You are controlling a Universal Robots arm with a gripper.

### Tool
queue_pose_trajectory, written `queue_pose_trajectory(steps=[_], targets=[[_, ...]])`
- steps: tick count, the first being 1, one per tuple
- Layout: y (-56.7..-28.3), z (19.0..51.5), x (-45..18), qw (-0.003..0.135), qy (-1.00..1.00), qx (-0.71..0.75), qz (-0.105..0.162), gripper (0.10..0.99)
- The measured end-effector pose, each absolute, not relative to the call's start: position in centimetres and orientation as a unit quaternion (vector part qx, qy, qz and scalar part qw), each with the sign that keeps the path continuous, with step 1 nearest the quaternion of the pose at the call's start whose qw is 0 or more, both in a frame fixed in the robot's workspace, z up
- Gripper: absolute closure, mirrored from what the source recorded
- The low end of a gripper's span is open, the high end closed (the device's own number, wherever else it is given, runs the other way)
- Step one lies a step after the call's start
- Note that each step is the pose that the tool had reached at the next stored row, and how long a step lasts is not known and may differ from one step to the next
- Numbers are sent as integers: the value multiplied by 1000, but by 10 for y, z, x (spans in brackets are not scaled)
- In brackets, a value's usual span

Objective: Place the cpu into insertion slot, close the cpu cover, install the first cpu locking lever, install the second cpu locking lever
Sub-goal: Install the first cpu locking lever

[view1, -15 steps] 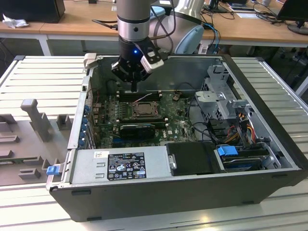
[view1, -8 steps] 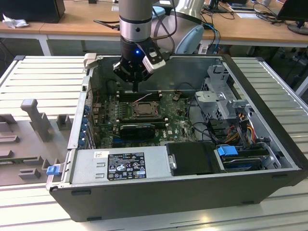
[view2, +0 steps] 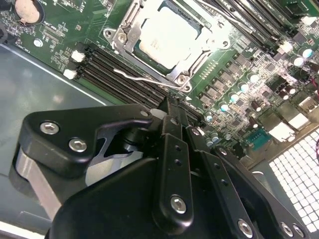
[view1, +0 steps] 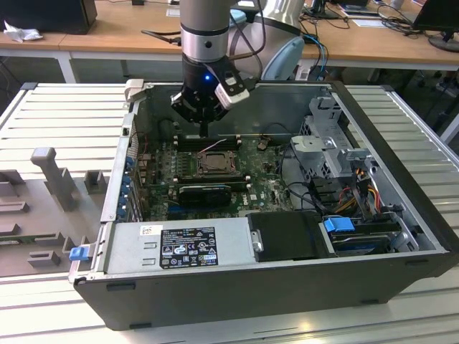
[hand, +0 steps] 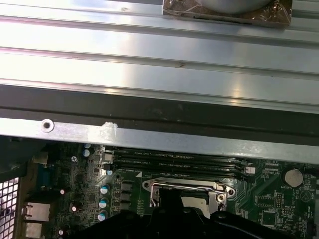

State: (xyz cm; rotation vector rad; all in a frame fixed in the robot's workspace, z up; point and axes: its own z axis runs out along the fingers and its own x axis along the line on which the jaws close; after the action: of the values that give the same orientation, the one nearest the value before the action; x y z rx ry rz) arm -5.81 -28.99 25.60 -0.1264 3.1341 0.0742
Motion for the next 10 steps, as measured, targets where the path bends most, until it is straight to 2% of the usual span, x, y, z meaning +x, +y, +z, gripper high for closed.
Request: queue_pose_trajectory(steps=[6,10], targets=[[-290,252,-54,3,998,-38,44,980],[-290,242,-47,3,998,-38,44,980]])
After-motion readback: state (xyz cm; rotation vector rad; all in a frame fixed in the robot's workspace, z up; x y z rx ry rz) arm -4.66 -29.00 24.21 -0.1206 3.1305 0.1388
